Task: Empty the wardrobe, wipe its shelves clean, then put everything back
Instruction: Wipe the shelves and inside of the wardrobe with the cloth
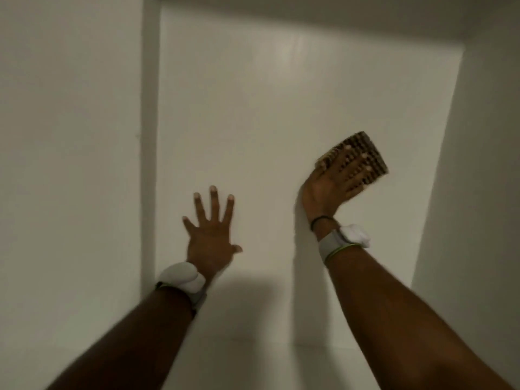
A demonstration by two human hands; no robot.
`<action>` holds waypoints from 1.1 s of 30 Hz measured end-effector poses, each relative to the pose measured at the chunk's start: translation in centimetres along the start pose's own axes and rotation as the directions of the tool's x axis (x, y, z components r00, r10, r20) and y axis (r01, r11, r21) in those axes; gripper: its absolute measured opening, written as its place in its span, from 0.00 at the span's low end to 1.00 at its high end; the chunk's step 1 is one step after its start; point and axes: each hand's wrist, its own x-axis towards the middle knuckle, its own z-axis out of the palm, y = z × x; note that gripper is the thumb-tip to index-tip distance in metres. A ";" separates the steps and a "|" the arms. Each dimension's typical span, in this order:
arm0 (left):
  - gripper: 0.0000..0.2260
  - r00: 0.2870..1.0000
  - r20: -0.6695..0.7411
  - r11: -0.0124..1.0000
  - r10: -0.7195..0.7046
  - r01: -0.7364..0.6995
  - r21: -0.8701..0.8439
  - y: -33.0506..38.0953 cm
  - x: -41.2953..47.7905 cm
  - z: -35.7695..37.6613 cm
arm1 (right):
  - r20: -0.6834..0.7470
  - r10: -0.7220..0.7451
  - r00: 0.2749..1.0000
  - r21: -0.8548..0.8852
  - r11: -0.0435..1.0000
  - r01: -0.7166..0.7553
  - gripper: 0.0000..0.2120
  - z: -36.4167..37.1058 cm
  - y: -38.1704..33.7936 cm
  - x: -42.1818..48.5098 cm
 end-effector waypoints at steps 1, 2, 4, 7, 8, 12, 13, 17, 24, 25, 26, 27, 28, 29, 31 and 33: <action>0.59 0.999 0.028 1.000 -0.025 0.025 0.007 -0.1 -0.9 0.4 | 0.005 -0.116 0.993 0.033 0.993 0.116 0.28 0.6 -2.4 -2.8; 0.59 0.998 0.051 0.999 -0.045 0.044 0.007 0.4 -1.5 0.3 | 0.032 -0.261 0.965 0.076 0.963 0.258 0.28 0.9 -4.5 -5.4; 0.54 0.991 0.112 0.997 -0.075 0.071 0.034 0.5 -2.1 0.1 | 0.134 -0.581 0.803 0.228 0.806 0.546 0.35 1.6 -9.4 -10.5; 0.36 0.905 0.322 0.960 -0.280 0.272 0.071 -1.7 -0.6 2.2 | 0.205 -0.846 0.492 0.319 0.533 0.784 0.36 3.0 -14.8 -16.3; 0.33 0.877 0.344 0.942 -0.336 0.303 0.147 -2.8 -0.3 3.0 | 0.226 -0.866 0.447 0.304 0.499 0.812 0.35 3.5 -15.8 -17.4; 0.31 0.922 0.346 0.975 -0.174 0.112 0.192 -1.8 -1.1 2.9 | 0.209 -0.943 0.259 0.309 0.315 0.897 0.33 4.1 -13.9 -15.8; 0.34 0.943 0.312 0.989 -0.116 0.081 0.124 -1.0 -1.5 2.6 | 0.195 -0.962 0.189 0.320 0.245 0.915 0.30 4.1 -12.2 -14.5; 0.47 0.996 0.078 0.999 -0.030 0.027 0.041 -2.2 -3.8 3.7 | 0.193 -0.946 0.260 0.273 0.306 0.912 0.25 2.4 -4.3 -8.9; 0.57 0.986 -0.051 0.983 0.161 -0.155 0.098 -5.7 -7.0 6.3 | 0.238 -0.196 0.951 -0.134 0.963 0.232 0.30 -4.3 20.2 -2.2; 0.57 0.989 -0.041 0.987 0.140 -0.136 0.083 -5.5 -7.0 6.4 | 0.246 -0.116 0.962 -0.148 0.977 0.155 0.29 -5.3 22.1 -2.1; 0.57 0.991 -0.039 0.989 0.128 -0.125 0.085 -5.3 -7.1 6.5 | 0.265 -0.089 0.960 -0.160 0.978 0.135 0.28 -5.5 23.0 -2.4; 0.57 0.992 -0.037 0.990 0.119 -0.116 0.077 -5.0 -7.0 6.4 | 0.265 -0.075 0.961 -0.161 0.980 0.120 0.28 -5.3 23.1 -2.7; 0.56 0.992 -0.052 0.992 0.115 -0.112 0.066 -4.6 -7.0 6.5 | 0.245 -0.028 0.969 -0.153 0.986 0.067 0.28 -4.8 22.4 -3.2; 0.56 0.991 -0.056 0.992 0.118 -0.115 0.054 -4.1 -7.0 6.4 | 0.207 0.054 0.977 -0.131 0.991 -0.027 0.28 -4.0 21.3 -3.9; 0.54 0.993 -0.026 0.992 0.117 -0.115 0.057 -3.7 -7.4 5.3 | 0.137 0.215 0.967 -0.065 0.976 -0.208 0.29 -1.9 17.7 -6.5; 0.50 0.990 0.070 0.991 0.119 -0.123 0.049 -4.2 -7.5 4.0 | 0.115 0.224 0.968 -0.024 0.975 -0.222 0.29 0.0 13.3 -10.4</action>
